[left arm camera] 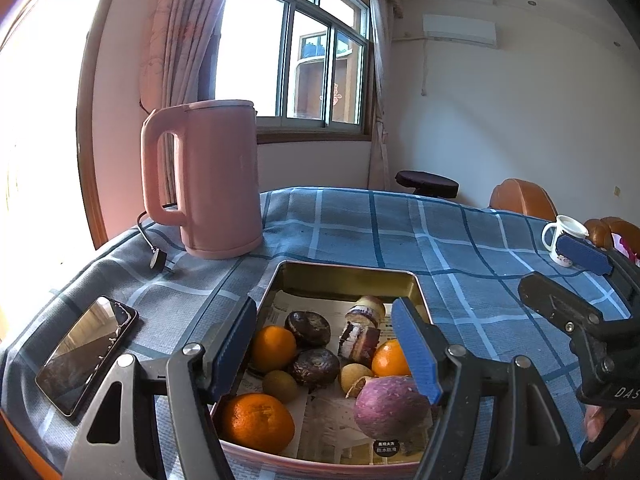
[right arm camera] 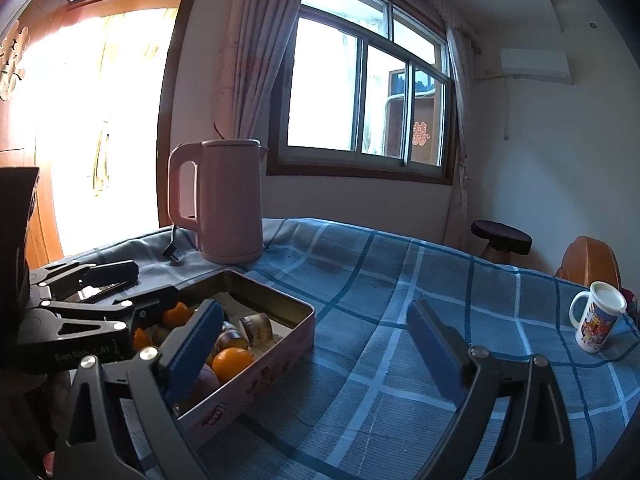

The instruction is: Organize fruits

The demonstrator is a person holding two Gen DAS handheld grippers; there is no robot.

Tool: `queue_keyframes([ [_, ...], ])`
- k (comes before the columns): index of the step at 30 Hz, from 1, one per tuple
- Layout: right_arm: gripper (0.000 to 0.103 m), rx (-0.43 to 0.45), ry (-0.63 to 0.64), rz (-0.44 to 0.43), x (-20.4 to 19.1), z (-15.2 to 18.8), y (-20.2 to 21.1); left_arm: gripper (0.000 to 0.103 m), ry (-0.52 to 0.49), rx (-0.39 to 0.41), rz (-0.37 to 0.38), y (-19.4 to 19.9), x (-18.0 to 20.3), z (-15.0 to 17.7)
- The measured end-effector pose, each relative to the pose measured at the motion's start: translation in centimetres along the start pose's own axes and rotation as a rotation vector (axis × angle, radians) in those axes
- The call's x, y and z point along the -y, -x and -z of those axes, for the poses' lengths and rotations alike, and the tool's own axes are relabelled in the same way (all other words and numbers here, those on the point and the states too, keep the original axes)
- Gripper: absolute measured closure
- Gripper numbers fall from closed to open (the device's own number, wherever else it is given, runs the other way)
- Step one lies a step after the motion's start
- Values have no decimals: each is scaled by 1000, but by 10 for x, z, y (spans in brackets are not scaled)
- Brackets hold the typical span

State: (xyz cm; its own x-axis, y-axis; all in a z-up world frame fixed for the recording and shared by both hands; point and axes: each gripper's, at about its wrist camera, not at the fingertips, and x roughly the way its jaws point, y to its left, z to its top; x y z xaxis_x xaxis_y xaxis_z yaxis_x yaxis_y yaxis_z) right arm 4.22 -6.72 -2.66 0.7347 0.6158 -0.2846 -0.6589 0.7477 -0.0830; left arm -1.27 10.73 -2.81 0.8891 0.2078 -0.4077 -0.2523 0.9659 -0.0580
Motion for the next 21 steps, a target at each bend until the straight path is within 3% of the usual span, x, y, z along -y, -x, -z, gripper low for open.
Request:
queue_keyframes([
  [21, 4, 19, 13, 28, 3, 2, 5, 31, -15, 37, 6, 10, 5, -4],
])
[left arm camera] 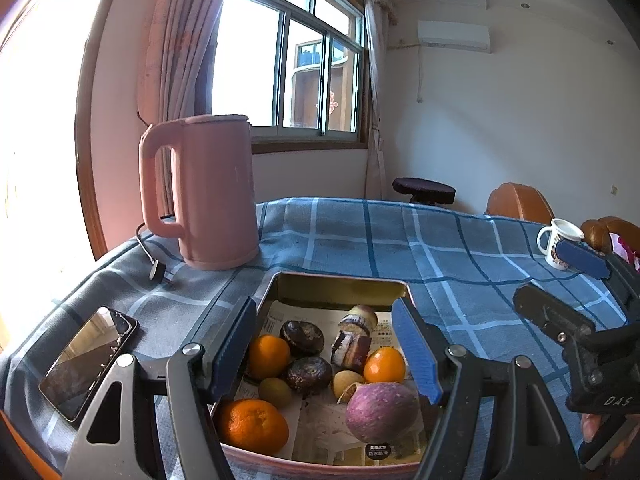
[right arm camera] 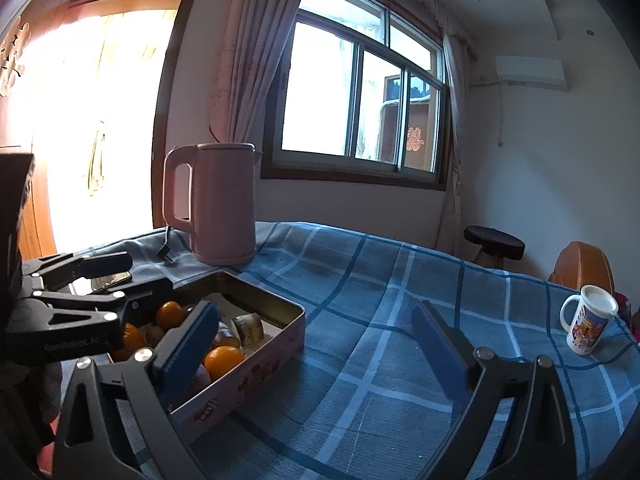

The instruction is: Organize fruits

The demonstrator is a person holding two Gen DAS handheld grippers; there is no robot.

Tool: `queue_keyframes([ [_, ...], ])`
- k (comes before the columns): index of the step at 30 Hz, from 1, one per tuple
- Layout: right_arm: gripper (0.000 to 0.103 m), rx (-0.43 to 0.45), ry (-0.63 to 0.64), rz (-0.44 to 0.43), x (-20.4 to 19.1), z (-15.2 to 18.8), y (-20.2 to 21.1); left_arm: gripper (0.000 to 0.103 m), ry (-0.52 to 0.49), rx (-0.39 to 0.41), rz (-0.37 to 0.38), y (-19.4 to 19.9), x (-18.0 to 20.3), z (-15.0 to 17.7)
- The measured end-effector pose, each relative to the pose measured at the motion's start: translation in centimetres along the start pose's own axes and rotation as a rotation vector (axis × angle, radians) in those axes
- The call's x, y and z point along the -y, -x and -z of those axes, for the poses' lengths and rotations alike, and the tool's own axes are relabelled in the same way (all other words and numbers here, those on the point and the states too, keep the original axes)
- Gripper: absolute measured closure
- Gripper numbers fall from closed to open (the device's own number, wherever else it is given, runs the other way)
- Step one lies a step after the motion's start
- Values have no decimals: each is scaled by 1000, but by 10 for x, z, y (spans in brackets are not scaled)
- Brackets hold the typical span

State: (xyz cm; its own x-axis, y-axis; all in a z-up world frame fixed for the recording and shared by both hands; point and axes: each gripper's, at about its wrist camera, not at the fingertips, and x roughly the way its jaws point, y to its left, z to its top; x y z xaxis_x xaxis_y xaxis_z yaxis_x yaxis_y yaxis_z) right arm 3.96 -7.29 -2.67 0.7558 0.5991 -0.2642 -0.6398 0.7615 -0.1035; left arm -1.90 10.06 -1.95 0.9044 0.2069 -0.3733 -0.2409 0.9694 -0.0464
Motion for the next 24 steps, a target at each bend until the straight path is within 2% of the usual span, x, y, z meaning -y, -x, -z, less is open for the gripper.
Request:
queue_keyframes([
  [4, 4, 11, 19, 17, 0, 1, 3, 20, -3, 21, 0, 4, 2, -2],
  [24, 4, 27, 42, 46, 6, 2, 10, 13, -25, 47, -21, 7, 12, -3],
])
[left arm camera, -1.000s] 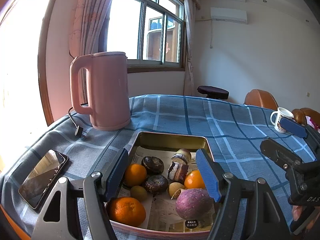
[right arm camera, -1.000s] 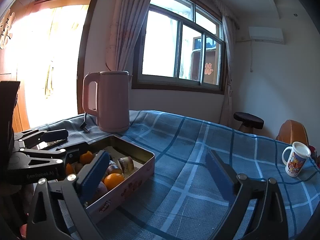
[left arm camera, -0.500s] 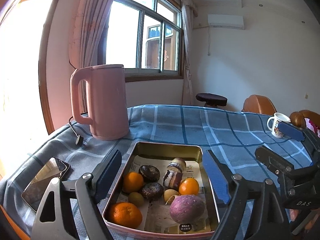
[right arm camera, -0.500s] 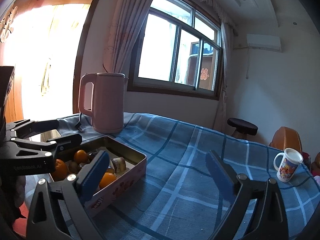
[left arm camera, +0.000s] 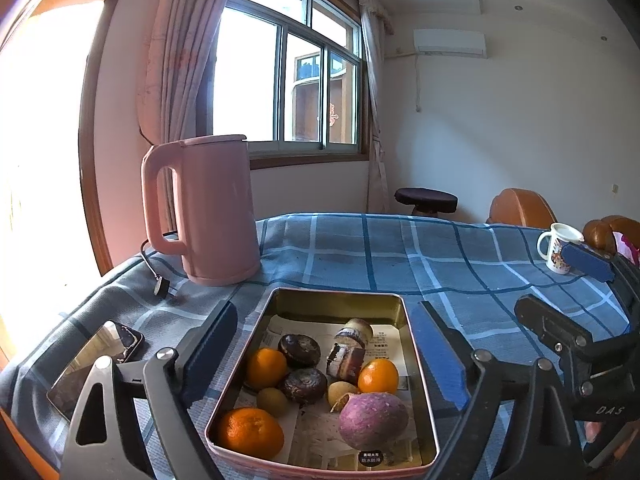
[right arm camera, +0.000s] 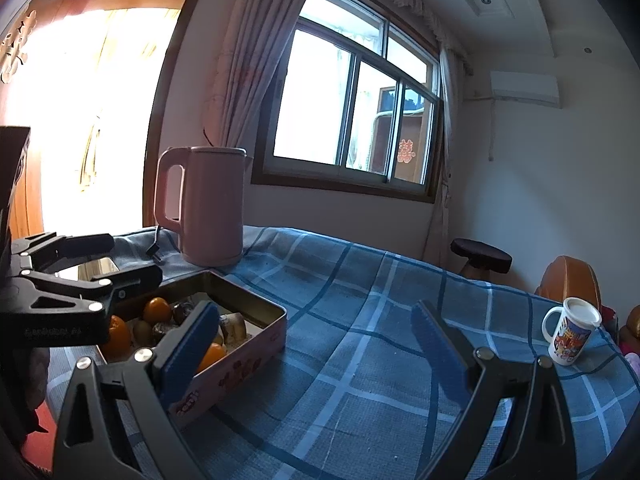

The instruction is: Organize fruits

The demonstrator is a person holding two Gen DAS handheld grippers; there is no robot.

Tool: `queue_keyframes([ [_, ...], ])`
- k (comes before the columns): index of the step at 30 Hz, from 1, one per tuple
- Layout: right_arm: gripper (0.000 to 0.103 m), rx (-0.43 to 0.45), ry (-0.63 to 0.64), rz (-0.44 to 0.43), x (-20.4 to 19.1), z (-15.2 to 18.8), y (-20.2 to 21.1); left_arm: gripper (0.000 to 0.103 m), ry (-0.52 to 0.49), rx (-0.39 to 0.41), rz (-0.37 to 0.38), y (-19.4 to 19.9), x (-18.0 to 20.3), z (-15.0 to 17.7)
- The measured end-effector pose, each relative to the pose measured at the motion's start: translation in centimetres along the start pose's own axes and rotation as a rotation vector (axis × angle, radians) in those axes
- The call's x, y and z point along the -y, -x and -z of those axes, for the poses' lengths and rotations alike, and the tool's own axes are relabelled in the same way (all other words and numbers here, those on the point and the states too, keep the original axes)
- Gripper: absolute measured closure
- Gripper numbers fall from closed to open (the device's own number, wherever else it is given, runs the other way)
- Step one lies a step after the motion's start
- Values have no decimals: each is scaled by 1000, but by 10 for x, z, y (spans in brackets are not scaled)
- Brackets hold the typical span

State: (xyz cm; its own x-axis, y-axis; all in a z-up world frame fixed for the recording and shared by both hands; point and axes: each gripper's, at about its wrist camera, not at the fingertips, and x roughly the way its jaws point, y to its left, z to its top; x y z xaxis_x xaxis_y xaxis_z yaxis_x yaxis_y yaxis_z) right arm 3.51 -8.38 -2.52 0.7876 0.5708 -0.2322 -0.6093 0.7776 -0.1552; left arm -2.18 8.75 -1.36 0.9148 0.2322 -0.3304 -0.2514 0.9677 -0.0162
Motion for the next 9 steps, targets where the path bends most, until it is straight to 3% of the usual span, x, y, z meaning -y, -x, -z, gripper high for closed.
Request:
queue_keyframes([
  [9, 4, -18, 1, 9, 7, 5, 0, 13, -20, -3, 17, 1, 4, 1],
])
